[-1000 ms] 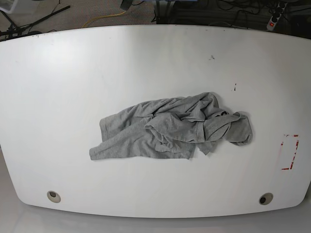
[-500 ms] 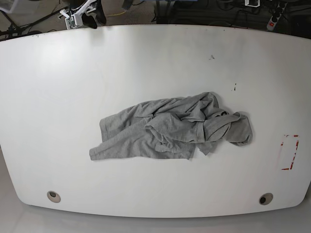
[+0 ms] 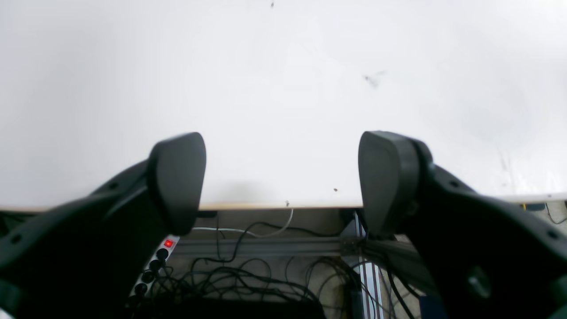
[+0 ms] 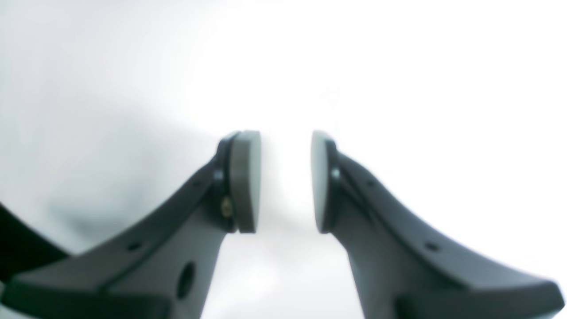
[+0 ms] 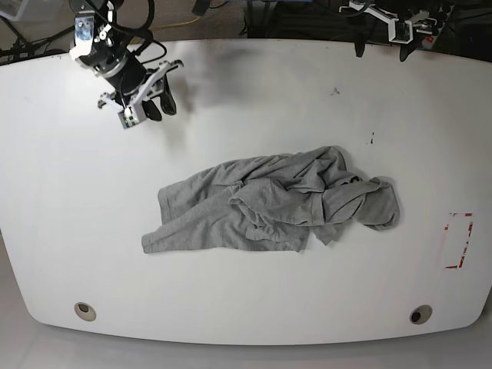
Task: Fold the T-shirt properly
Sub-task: 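Reach the right gripper down and pinch the grey T-shirt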
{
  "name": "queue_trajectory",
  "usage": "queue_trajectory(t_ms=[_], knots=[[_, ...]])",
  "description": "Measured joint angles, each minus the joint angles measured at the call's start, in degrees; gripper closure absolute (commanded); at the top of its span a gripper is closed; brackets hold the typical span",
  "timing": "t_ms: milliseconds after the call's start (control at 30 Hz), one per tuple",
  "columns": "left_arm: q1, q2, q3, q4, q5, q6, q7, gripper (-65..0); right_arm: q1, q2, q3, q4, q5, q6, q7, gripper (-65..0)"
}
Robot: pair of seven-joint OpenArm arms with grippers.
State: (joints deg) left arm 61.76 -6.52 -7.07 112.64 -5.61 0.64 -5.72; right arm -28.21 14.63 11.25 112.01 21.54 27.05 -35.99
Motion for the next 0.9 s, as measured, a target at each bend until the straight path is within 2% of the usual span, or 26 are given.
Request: queue_trajectory(t_ms=[33, 133, 233, 467, 600, 667, 767, 900], knots=[[0.0, 0.0, 0.0, 0.0, 0.0, -0.1, 0.1, -50.4, 1.8, -0.1, -0.8, 0.0, 0.3, 0.2, -1.3, -20.6], [0.1, -0.1, 0.0, -0.1, 0.0, 0.0, 0.1, -50.4, 6.8, -0.4, -2.4, 0.0, 0.5, 0.4, -5.0, -31.9], [-1.0, -0.2, 0.0, -0.1, 0.0, 0.0, 0.2, -50.4, 11.1, -0.3, -3.8, 0.0, 0.6, 0.3, -8.3, -37.6], [-2.3, -0.3, -0.1, -0.1, 0.0, 0.0, 0.2, -50.4, 20.9, -0.4, -9.9, -0.1, 0.8, 0.4, -13.0, -38.5], [-3.1, -0.1, 0.0, -0.1, 0.0, 0.0, 0.3, -50.4, 25.9, -2.4, -12.1, -0.4, 0.3, 0.4, -15.2, -39.2], [-3.8, -0.1, -0.1, -0.1, 0.0, 0.0, 0.1, -50.4, 28.7, -3.5, -13.7, -1.1, -0.1, 0.5, -16.2, -42.3], [-4.0, -0.3, -0.1, -0.1, 0.2, 0.0, 0.1, -50.4, 33.4, -5.0, -15.3, -6.4, 0.9, 4.0, -17.2, -45.7], [-4.5, -0.2, -0.1, -0.2, 0.2, 0.0, 0.3, -50.4, 38.1, -7.2, -17.1, -13.2, -0.2, 5.7, -18.4, -46.3]])
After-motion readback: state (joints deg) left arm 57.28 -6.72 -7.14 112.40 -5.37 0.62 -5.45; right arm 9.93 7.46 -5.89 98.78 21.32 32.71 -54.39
